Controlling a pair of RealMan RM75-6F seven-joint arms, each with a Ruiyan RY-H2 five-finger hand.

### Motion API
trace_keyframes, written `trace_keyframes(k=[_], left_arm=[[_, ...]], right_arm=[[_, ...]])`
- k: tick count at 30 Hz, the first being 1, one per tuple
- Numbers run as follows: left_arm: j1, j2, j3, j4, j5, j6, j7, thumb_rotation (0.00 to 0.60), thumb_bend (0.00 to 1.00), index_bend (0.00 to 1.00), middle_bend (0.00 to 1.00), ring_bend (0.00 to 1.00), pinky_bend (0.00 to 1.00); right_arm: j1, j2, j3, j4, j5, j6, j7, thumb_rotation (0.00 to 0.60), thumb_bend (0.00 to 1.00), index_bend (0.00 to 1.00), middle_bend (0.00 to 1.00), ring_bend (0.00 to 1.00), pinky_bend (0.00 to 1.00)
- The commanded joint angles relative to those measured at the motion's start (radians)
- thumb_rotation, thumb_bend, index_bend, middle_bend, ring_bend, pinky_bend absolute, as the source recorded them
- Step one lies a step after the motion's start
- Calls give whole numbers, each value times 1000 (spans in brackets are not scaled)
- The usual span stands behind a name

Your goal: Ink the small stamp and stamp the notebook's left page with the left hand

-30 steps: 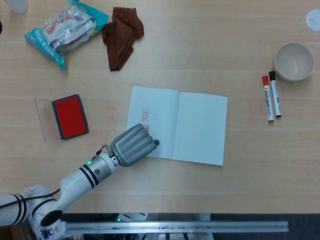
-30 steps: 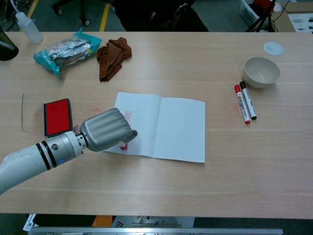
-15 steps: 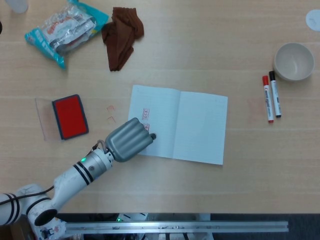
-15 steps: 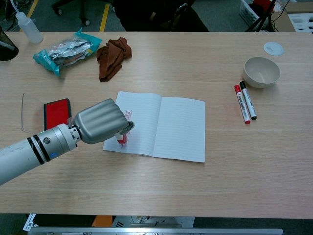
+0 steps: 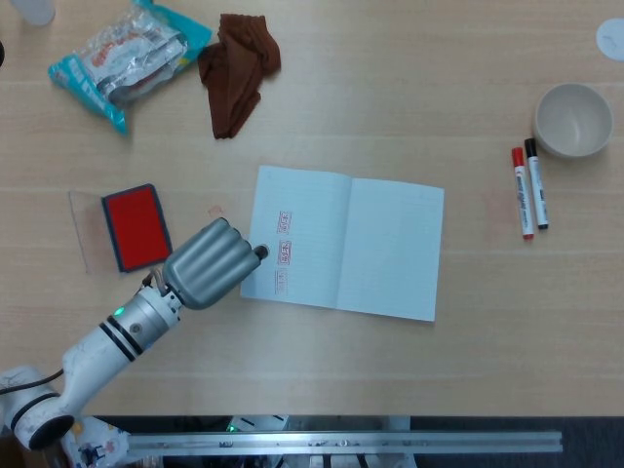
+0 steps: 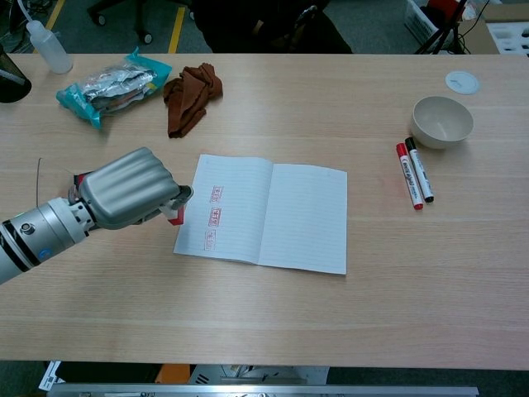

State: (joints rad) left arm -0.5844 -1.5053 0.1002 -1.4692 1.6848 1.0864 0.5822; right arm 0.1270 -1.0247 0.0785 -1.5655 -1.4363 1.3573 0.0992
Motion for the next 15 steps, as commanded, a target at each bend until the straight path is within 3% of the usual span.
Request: trace_keyframes(k=[1, 15], left_arm=[[13, -8, 15, 33, 2, 0, -10, 600, 352, 568, 1000, 1000, 1000], [32, -59, 10, 149, -5, 2, -65, 600, 349, 561, 1000, 1000, 1000]], right_arm=[[-1, 1, 0, -2, 0, 2, -2, 600, 223, 341, 473, 497, 538], [-11, 14, -1, -26, 0, 21, -18, 600, 222, 341, 473, 497, 538]])
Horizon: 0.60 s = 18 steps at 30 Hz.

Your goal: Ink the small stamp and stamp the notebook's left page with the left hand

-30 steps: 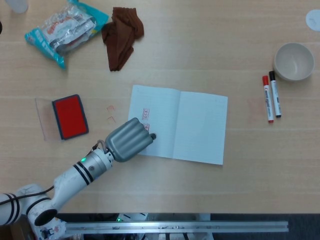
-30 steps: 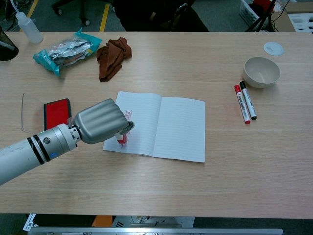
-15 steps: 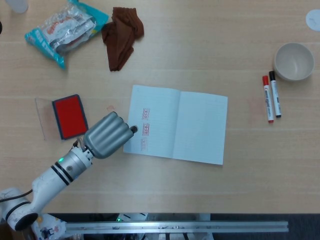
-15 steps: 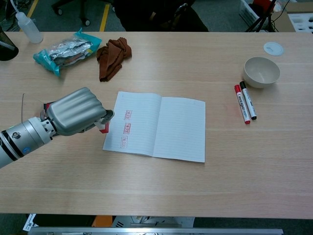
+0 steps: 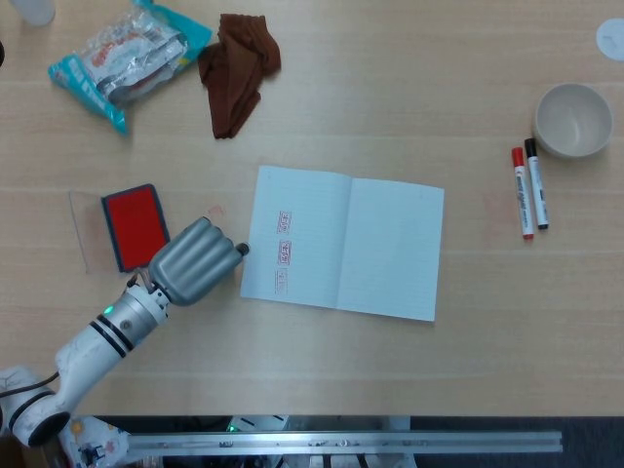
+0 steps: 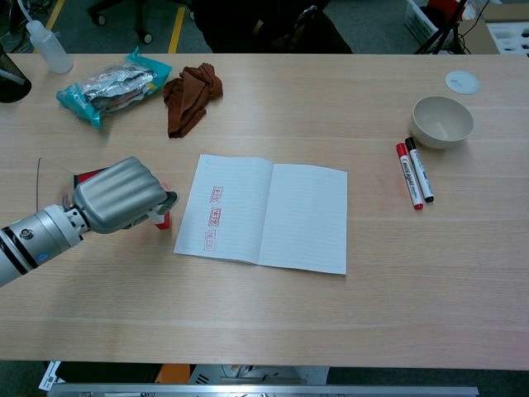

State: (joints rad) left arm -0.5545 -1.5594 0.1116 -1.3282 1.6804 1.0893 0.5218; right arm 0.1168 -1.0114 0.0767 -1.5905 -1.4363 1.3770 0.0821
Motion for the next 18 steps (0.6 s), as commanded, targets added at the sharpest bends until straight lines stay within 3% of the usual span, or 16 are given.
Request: trace_keyframes(k=[1, 18], left_arm=[[2, -8, -2, 12, -1, 0, -5, 600, 349, 560, 1000, 1000, 1000], [4, -32, -11, 44, -15, -19, 5, 600, 344, 514, 1000, 1000, 1000]], right_arm=[[-1, 2, 1, -2, 1, 2, -2, 600, 222, 341, 473, 497, 538], [-3, 3, 1, -1, 7, 1, -3, 600, 222, 341, 473, 497, 538]])
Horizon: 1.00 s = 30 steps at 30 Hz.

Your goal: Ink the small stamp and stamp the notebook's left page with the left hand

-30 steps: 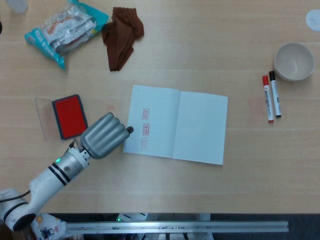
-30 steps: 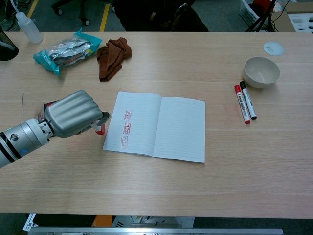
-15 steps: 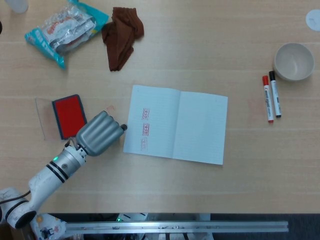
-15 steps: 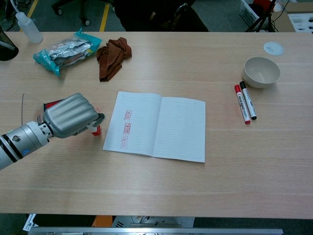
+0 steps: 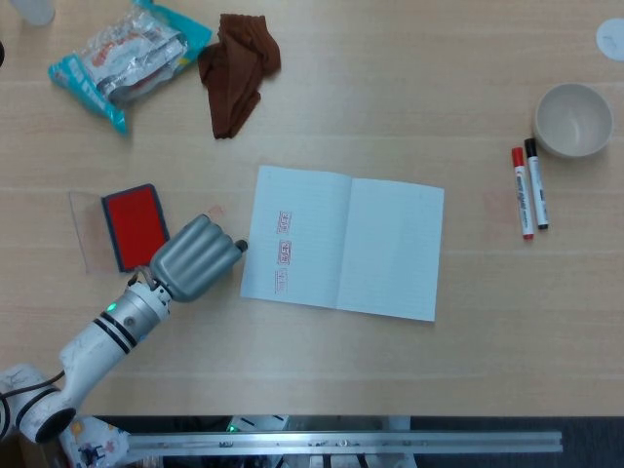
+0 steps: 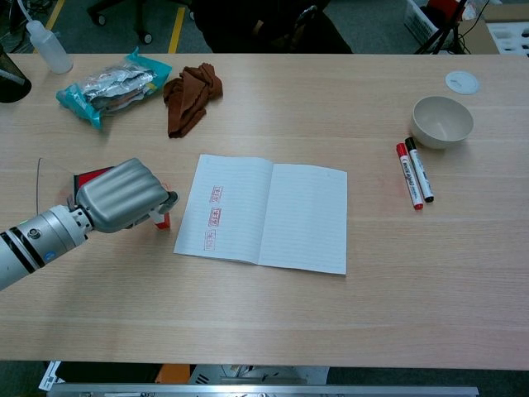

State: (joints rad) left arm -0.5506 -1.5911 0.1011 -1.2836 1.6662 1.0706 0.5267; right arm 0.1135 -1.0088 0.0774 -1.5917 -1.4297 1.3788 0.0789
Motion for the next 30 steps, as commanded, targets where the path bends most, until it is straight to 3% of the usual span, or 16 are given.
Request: trace_keyframes(k=[1, 17, 30], left_arm=[[0, -1, -1, 0, -1, -1, 1, 600, 344, 513, 1000, 1000, 1000], [10, 11, -1, -23, 0, 13, 15, 600, 343, 472, 1000, 1000, 1000], [37, 149, -39, -241, -15, 111, -103, 600, 343, 358, 965, 964, 1000]], right_arm=[[0, 0, 0, 0, 0, 0, 0, 600, 222, 341, 473, 497, 538], [-3, 2, 2, -2, 0, 6, 3, 600, 221, 341, 473, 499, 538], [3, -8, 7, 18, 4, -1, 14, 600, 222, 341, 473, 497, 538]])
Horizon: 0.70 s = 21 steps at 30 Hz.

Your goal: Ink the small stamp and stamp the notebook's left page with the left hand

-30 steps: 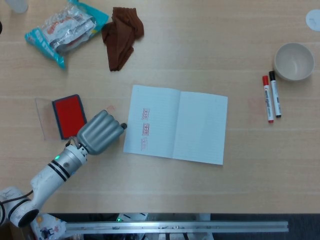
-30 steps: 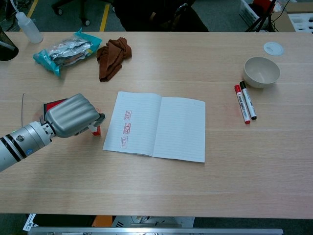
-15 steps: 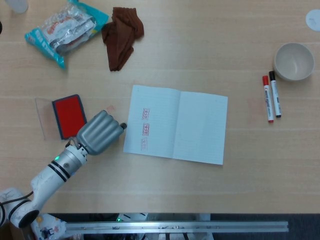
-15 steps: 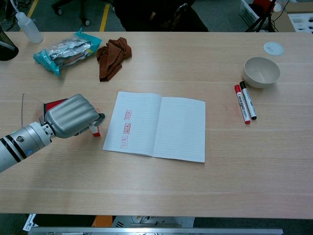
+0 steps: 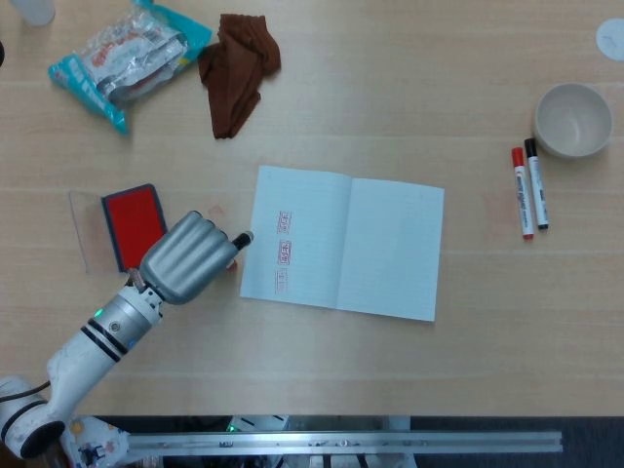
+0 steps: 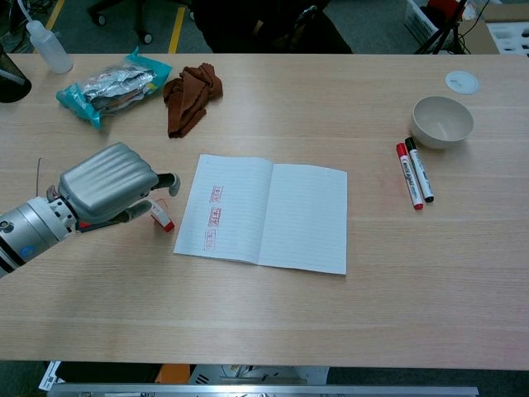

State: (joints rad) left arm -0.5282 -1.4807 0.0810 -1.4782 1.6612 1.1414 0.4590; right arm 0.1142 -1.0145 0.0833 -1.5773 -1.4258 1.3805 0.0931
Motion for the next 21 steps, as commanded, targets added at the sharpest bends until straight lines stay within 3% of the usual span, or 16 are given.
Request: trace_keyframes(k=[1, 8, 21], left_arm=[[22, 49, -25, -58, -17, 55, -40, 600, 344, 344, 930, 924, 1000], [94, 126, -63, -144, -121, 136, -74, 600, 344, 303, 742, 699, 1000], [246, 205, -73, -167, -277, 246, -150, 600, 344, 303, 640, 577, 899]], right_arm=[[5, -1, 1, 5, -1, -7, -1, 600, 222, 341, 473, 490, 535], [19, 7, 3, 6, -18, -15, 1, 600, 224, 341, 460, 442, 486], [17, 2, -6, -7, -11, -19, -34, 600, 228, 341, 459, 440, 486]])
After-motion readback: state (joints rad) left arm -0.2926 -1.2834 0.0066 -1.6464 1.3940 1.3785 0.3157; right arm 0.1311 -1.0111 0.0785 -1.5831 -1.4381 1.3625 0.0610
